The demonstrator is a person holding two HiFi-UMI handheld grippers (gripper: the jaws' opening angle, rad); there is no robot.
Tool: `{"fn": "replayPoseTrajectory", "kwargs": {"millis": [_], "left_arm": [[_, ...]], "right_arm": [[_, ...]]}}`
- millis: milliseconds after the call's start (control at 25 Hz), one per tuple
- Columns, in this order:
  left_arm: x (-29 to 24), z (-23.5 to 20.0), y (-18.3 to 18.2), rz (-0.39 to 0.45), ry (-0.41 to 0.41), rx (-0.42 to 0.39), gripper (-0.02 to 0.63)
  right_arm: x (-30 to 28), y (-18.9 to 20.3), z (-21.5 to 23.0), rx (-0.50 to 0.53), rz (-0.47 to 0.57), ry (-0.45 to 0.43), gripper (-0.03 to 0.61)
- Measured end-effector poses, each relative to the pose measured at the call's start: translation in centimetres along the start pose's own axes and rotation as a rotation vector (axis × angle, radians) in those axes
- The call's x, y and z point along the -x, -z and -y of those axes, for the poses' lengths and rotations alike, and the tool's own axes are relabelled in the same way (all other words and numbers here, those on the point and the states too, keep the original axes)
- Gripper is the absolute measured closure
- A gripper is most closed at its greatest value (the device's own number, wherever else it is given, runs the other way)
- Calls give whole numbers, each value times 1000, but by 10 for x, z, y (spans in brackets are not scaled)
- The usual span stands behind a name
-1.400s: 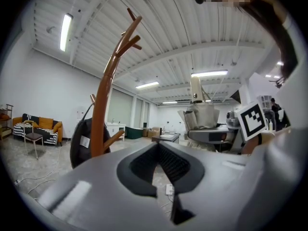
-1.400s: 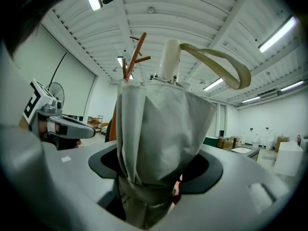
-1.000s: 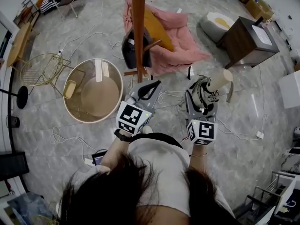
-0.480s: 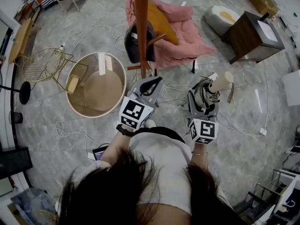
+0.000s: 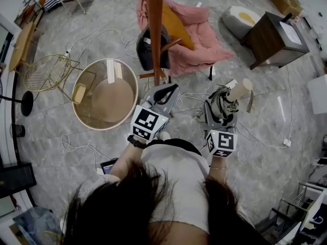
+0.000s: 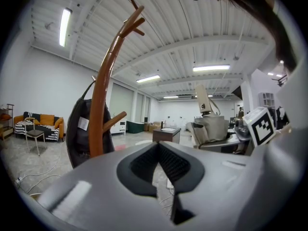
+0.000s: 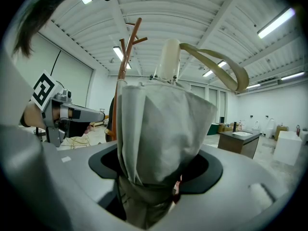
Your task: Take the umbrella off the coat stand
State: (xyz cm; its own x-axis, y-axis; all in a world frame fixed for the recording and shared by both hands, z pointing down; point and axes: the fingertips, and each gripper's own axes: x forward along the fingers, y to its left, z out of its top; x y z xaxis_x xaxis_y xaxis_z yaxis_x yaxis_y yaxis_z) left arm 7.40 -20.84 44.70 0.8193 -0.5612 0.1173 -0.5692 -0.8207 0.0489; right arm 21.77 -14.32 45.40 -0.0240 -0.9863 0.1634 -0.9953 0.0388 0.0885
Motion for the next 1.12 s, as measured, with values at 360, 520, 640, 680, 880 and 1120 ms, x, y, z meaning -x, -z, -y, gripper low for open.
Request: {"fn": "replayPoseTrajectory", "kwargs": {"millis": [360, 520, 640, 680, 880, 1120], "left_arm": [[0, -2, 0, 4, 1, 6, 555], [-1, -2, -2, 6, 0, 7, 555], [-2, -3, -2, 7, -1, 4, 555], [-2, -3, -1, 7, -2, 4, 555], [1, -4, -2, 9, -7, 3, 555], [3, -5, -4, 12, -14, 2, 555]], "right_arm": [[2, 0, 4, -6, 2, 13, 256], [2, -3, 3, 2, 5, 8, 258], [1, -3, 4, 3, 7, 6, 258], [1, -3, 4, 3, 9, 7, 258], [2, -6, 3, 1, 13, 7, 259], [2, -8, 2, 8, 8, -1, 261]]}}
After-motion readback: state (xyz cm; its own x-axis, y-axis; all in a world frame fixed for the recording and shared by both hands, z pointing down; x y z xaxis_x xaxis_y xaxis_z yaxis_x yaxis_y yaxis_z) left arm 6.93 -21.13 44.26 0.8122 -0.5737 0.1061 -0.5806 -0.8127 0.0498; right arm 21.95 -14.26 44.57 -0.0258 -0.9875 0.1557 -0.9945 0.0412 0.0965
